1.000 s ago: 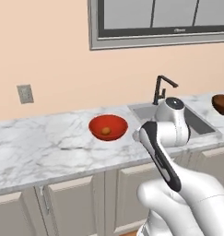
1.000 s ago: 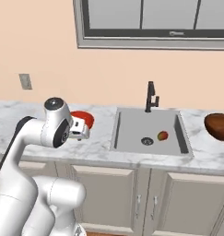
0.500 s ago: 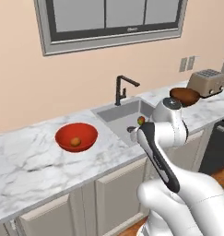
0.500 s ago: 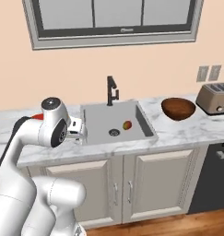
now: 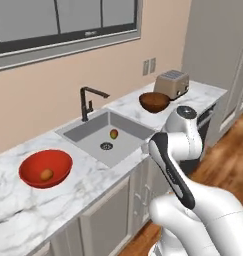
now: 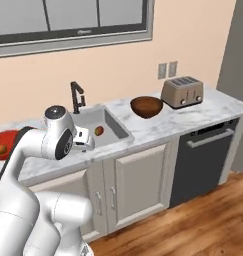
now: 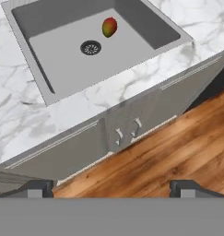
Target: Pick the tangerines from the cabinet and place them in one bowl. Pick the mango from the sink and place it in the other bowl.
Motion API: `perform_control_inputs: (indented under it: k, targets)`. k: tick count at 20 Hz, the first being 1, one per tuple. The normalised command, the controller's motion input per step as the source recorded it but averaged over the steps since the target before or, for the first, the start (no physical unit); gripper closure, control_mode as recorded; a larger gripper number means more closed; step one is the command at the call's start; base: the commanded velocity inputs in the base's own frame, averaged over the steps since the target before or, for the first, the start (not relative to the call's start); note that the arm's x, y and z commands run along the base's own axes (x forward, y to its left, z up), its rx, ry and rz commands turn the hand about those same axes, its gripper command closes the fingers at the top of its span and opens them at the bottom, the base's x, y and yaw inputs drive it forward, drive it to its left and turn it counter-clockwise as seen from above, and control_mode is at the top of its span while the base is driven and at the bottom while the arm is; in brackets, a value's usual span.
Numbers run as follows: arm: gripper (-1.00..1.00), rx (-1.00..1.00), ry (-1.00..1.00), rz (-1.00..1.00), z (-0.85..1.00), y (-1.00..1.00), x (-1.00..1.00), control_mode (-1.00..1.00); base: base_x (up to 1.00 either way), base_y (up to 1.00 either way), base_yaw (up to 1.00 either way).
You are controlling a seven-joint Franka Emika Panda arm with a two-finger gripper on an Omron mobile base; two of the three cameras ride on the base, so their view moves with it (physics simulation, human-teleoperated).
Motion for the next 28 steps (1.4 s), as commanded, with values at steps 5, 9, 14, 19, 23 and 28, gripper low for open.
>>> perform_control_inputs:
  k: [5,9,14,19,23,28]
  targets:
    - [-1.00,0.00,0.00,0.00,0.00,0.00,0.00,1.00,0.09,0.00,-0.49]
    - [-1.00,0.00,0.00,0.00,0.00,0.00,0.00,1.00,0.10,0.00,-0.49]
    - [-1.00,0.00,0.00,0.00,0.00,0.00,0.00,1.00,0.10,0.00,-0.49]
    - [-1.00,0.00,0.00,0.00,0.00,0.00,0.00,1.00,0.10,0.00,-0.49]
    - [-1.00,0.00,0.00,0.00,0.00,0.00,0.00,1.00,0.11,0.00,-0.49]
    - [-1.00,0.00,0.00,0.00,0.00,0.00,0.00,1.00,0.10,0.00,-0.49]
